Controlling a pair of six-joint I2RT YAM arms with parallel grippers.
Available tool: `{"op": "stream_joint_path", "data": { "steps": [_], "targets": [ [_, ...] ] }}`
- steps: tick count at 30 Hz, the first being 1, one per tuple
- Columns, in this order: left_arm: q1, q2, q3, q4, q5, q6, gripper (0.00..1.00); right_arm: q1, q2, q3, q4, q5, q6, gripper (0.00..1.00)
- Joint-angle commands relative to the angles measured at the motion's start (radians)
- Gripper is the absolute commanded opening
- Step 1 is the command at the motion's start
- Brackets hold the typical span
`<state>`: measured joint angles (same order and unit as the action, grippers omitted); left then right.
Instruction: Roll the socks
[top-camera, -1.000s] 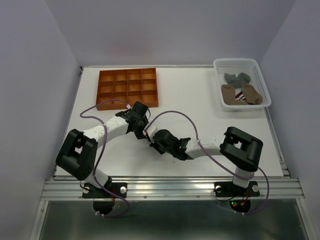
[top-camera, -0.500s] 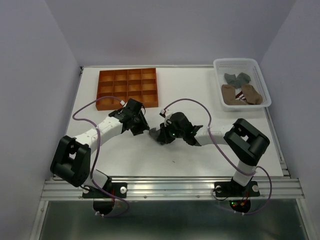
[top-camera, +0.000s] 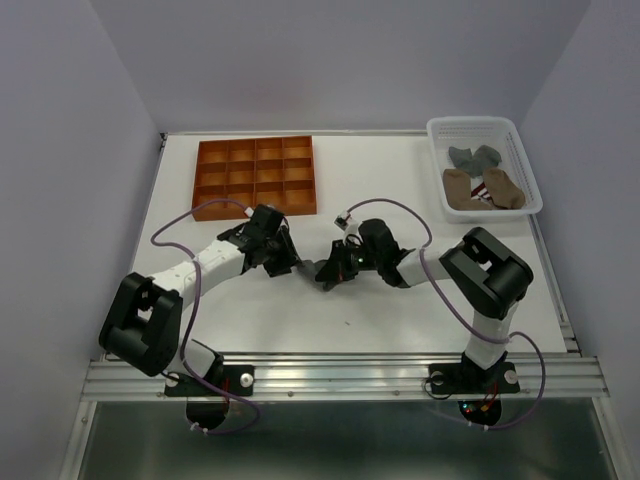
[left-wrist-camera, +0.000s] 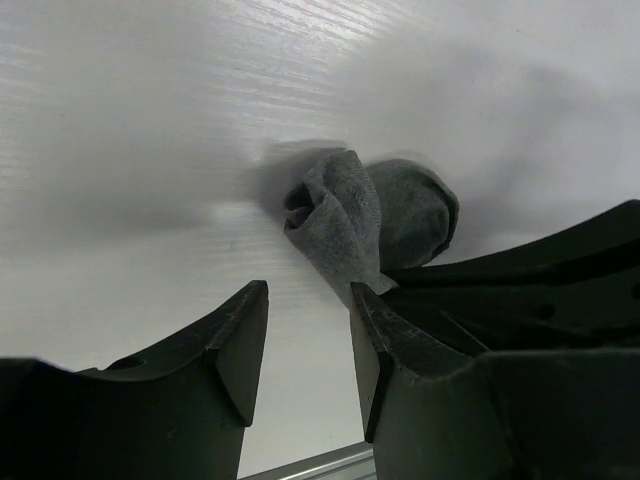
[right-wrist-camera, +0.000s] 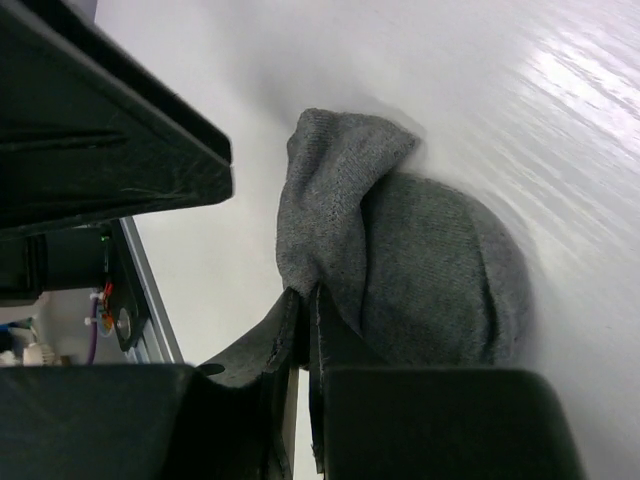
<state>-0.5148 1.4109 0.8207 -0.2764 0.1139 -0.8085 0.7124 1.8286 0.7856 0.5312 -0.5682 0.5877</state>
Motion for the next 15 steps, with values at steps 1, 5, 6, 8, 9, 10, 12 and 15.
{"op": "stream_joint_path", "data": {
  "steps": [1, 5, 6, 8, 9, 10, 12, 15],
  "targets": [
    [-0.008, -0.016, -0.015, 0.045, 0.029, 0.022, 0.49, -0.018, 0.035, -0.026, 0.125, -0.073, 0.069, 0.01],
    [-0.019, -0.016, -0.02, 0.048, 0.029, 0.022, 0.5, -0.018, 0.044, -0.04, 0.125, -0.044, 0.08, 0.01],
    [-0.021, -0.015, -0.02, 0.048, 0.029, 0.022, 0.5, -0.018, 0.044, -0.043, 0.127, -0.042, 0.084, 0.01],
    [-0.033, -0.01, -0.023, 0.052, 0.03, 0.02, 0.5, -0.027, 0.038, -0.061, 0.136, -0.021, 0.095, 0.01],
    [-0.037, -0.006, -0.023, 0.06, 0.03, 0.019, 0.5, -0.027, 0.035, -0.068, 0.138, -0.01, 0.101, 0.01],
    [-0.044, -0.003, -0.026, 0.065, 0.03, 0.017, 0.5, -0.027, 0.034, -0.072, 0.138, 0.004, 0.106, 0.01],
    [-0.056, 0.005, -0.026, 0.075, 0.03, 0.014, 0.5, -0.027, 0.034, -0.088, 0.153, 0.011, 0.119, 0.01],
    [-0.068, 0.022, -0.026, 0.085, 0.033, 0.009, 0.51, -0.037, 0.041, -0.101, 0.179, 0.007, 0.141, 0.01]
  ]
}}
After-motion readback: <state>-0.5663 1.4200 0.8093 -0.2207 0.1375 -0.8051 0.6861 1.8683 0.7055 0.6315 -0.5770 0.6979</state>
